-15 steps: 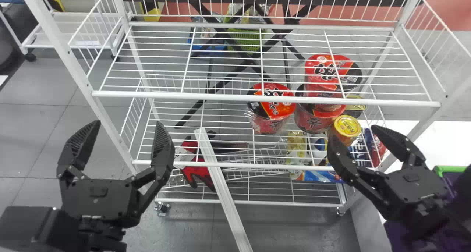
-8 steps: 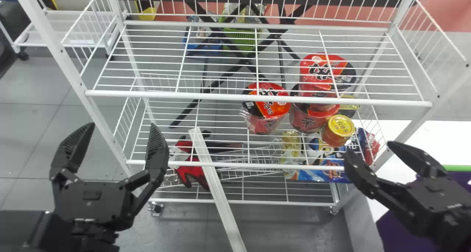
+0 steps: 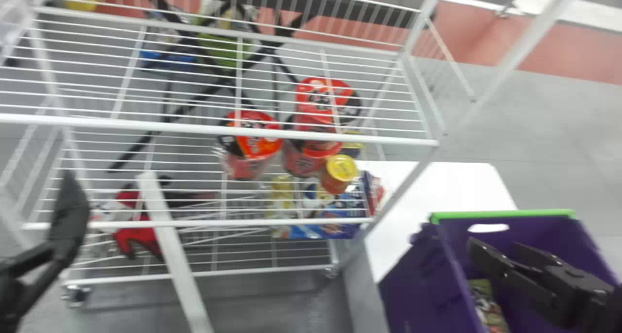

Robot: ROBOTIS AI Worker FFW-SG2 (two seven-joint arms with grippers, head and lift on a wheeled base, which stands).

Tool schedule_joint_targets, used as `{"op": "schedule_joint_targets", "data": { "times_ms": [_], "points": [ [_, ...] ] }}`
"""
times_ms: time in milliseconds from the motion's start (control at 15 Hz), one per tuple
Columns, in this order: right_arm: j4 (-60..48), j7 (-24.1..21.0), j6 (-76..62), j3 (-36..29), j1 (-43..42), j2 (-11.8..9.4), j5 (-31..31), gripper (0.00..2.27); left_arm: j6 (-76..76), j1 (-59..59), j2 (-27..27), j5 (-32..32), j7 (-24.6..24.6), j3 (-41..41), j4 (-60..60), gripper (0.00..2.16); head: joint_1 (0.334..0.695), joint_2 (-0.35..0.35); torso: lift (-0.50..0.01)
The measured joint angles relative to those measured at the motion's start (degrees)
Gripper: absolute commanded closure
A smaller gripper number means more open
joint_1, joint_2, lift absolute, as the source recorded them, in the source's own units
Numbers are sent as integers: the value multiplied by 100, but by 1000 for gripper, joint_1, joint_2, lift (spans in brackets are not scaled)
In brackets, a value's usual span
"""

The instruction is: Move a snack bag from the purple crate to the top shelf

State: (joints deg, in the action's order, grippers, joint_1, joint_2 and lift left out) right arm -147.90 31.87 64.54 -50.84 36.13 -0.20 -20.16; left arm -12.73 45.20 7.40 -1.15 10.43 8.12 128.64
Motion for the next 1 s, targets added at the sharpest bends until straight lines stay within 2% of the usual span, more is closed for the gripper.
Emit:
{"op": "schedule_joint_targets", "data": {
  "times_ms": [200, 333, 533, 600, 800, 1000],
  "points": [
    [457, 453, 727, -1222, -704, 3, 75, 215, 22, 31, 13, -18, -6, 5, -15, 39, 695, -350, -454],
    [901, 804, 1013, -1723, -891, -108, 199, 215, 40, 36, 28, -25, -6, 5, -16, 39, 695, -350, -454],
    [1629, 1451, 1240, -1972, -928, -638, 593, 215, 76, 33, 56, -26, -6, -3, -16, 39, 695, -350, -454],
    [1917, 1728, 1324, -1971, -930, -877, 780, 215, 91, 34, 60, -26, -6, -4, -16, 39, 695, -350, -454],
    [2814, 2846, 1645, -1945, -1033, -1661, 1327, 215, 121, 37, 75, -28, -6, -7, -42, 39, 695, -350, -454],
    [3430, 4089, 1621, -1854, -1080, -2242, 1925, 215, 127, 10, 77, -27, -6, -13, -134, 39, 695, -350, -454]
  ]
}}
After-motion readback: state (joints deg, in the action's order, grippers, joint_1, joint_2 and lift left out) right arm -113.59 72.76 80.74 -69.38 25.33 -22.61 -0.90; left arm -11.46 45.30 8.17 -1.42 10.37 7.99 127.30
